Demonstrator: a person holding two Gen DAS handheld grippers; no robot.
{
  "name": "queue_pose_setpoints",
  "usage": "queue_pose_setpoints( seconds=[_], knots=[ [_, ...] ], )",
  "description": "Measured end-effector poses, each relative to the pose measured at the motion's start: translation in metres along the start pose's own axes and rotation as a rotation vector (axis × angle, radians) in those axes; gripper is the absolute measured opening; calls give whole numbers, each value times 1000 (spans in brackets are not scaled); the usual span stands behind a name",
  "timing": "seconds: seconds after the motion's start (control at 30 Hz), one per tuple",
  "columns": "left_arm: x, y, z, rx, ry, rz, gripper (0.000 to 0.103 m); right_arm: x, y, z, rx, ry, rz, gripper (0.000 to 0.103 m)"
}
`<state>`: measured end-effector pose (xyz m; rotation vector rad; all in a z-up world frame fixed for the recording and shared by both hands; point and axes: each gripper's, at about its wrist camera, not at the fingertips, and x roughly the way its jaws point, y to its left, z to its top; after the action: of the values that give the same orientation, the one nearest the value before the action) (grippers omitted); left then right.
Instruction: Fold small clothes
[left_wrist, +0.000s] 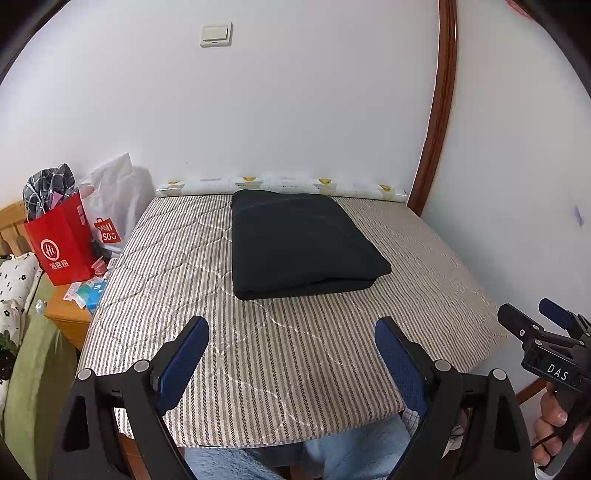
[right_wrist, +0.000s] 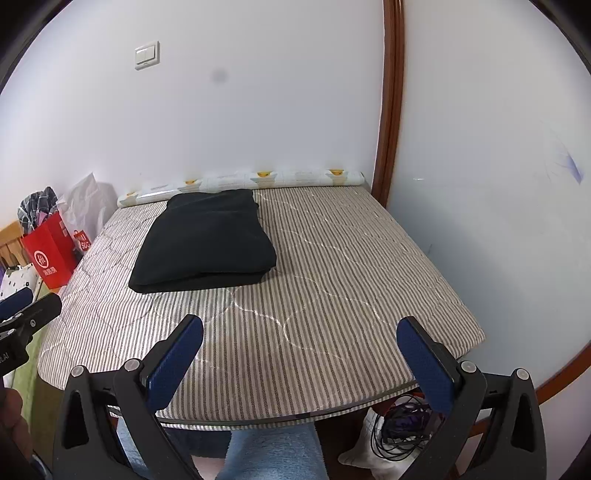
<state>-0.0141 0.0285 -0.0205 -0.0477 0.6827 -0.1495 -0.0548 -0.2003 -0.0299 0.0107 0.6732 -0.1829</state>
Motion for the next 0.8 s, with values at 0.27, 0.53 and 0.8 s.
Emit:
queue_pose_setpoints(
  seconds=[0.27,0.53,0.8],
  knots=[
    [1,1,0,-2,1,2,91,0,-1,0,-1,-3,-2,103],
    [0,4,1,-4,-3,5,91,-3,5,-1,-5,-7,-6,103],
    [-1,9,5,-12,-3,12,91,-4,12,3,-17,-5,-13,103]
  ],
)
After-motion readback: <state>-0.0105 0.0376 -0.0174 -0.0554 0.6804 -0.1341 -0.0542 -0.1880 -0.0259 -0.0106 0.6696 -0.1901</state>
